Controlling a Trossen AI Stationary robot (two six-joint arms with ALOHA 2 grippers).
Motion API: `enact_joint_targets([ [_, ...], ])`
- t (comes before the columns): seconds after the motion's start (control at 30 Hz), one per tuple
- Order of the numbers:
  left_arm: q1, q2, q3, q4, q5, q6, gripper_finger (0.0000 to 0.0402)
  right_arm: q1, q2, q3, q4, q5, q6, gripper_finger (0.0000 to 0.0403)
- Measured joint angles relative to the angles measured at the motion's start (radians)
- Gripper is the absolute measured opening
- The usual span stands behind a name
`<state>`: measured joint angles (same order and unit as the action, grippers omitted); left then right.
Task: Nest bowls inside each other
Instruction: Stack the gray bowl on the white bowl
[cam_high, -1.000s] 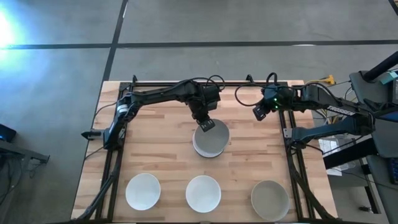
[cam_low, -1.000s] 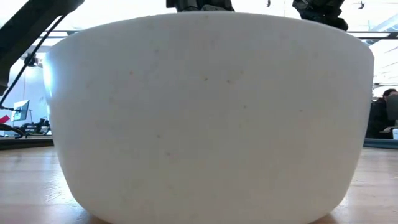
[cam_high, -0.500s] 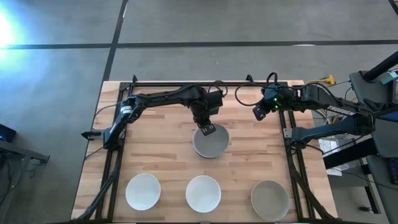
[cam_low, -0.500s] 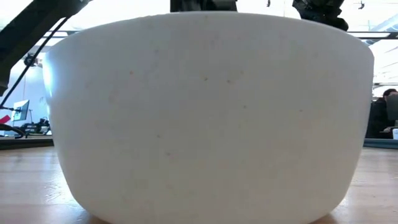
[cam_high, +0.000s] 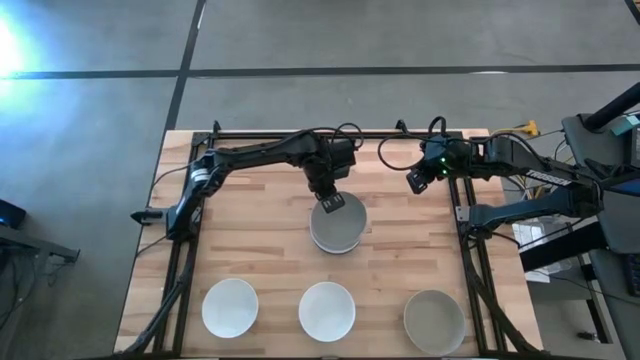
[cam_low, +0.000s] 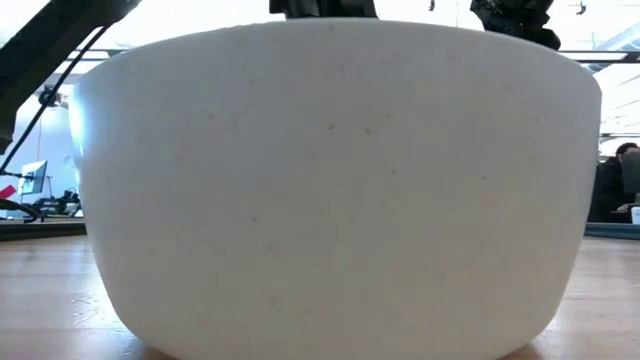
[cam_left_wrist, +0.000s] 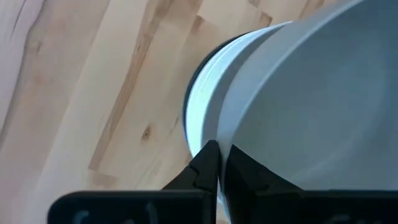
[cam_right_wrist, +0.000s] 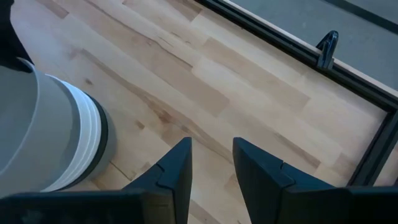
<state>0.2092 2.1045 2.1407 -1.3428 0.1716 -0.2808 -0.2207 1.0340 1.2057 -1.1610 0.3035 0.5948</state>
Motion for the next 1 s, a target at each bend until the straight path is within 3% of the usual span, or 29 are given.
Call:
enact_joint_targets([
  [0.57, -0.002, 0.003, -0.076, 0.008, -0.016, 0.006, 0.0000, 0.000, 0.000, 0.000, 0.000, 0.000, -0.001, 0.0111],
  [0.83, -0.002, 0.004, -0.090, 0.091, -0.016, 0.011, 0.0000, 0.000, 0.000, 0.000, 0.024, -0.017, -0.001, 0.0111],
  [1.0, -0.002, 0.004, -0.090, 0.087, -0.016, 0.034, 0.0037, 0.000, 0.000, 0.000, 0.030, -0.026, 0.010, 0.0111],
])
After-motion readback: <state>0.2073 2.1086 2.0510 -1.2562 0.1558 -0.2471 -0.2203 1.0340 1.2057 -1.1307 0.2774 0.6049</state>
